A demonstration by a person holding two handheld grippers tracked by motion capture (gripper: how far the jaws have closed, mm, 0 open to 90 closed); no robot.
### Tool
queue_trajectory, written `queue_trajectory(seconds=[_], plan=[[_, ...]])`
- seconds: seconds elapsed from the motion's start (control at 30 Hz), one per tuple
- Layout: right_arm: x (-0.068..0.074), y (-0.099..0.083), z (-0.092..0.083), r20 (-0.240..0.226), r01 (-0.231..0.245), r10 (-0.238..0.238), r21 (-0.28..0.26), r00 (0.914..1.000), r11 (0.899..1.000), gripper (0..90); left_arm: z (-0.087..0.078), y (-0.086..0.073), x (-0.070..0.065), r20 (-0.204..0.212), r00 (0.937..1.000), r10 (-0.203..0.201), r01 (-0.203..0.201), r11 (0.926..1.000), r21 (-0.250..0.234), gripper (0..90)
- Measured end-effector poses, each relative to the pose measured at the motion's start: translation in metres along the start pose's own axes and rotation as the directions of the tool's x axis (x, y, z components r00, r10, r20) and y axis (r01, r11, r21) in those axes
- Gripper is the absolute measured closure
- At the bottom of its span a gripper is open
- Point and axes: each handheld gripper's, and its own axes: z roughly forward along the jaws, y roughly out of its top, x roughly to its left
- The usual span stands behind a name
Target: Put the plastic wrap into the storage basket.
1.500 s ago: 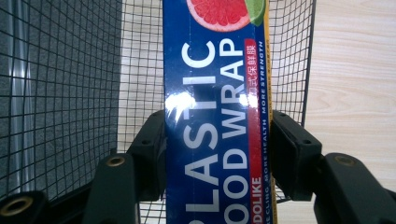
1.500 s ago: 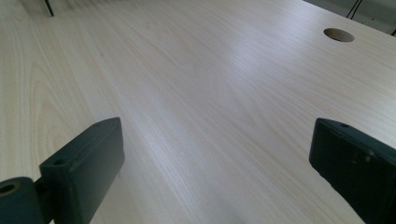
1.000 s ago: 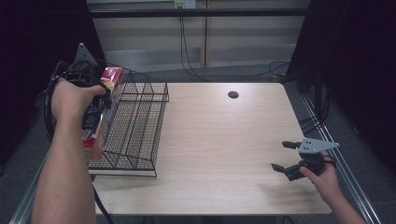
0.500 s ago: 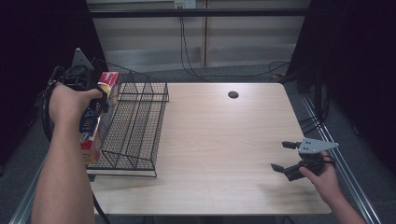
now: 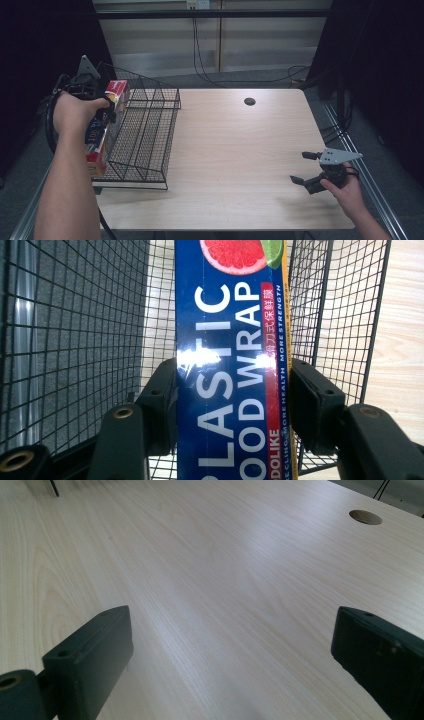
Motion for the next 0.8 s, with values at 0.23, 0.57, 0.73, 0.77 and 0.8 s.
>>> queue_trajectory(seconds=[0.23,0.57,0.73,0.77,0.8], plan=[[0.0,0.0,0.0,0.004,0.0,0.0,0.002,1.0,1.0,2.9,0.005,-0.001,0.002,-0.004,1.0,0.002,-0.002,1.0,0.006,44.2],[0.0,0.0,0.001,-0.002,0.001,-0.001,0.003,1.0,1.0,2.9,0.01,-0.002,0.006,-0.012,0.9999,0.004,-0.004,1.0,0.005,43.8],[0.0,0.0,0.001,0.005,0.004,-0.004,0.001,1.0,1.0,2.8,0.013,-0.003,0.009,-0.006,0.9999,-0.01,0.01,0.9999,0.008,43.6],[0.0,0.0,0.002,0.002,0.003,-0.003,0.001,1.0,1.0,2.9,0.013,-0.003,0.01,-0.005,0.9999,-0.011,0.011,0.9999,0.006,43.6],[0.0,0.0,0.002,0.001,0.002,-0.002,0.001,1.0,1.0,2.9,0.014,-0.003,0.011,-0.006,0.9999,-0.012,0.012,0.9999,0.003,43.5]])
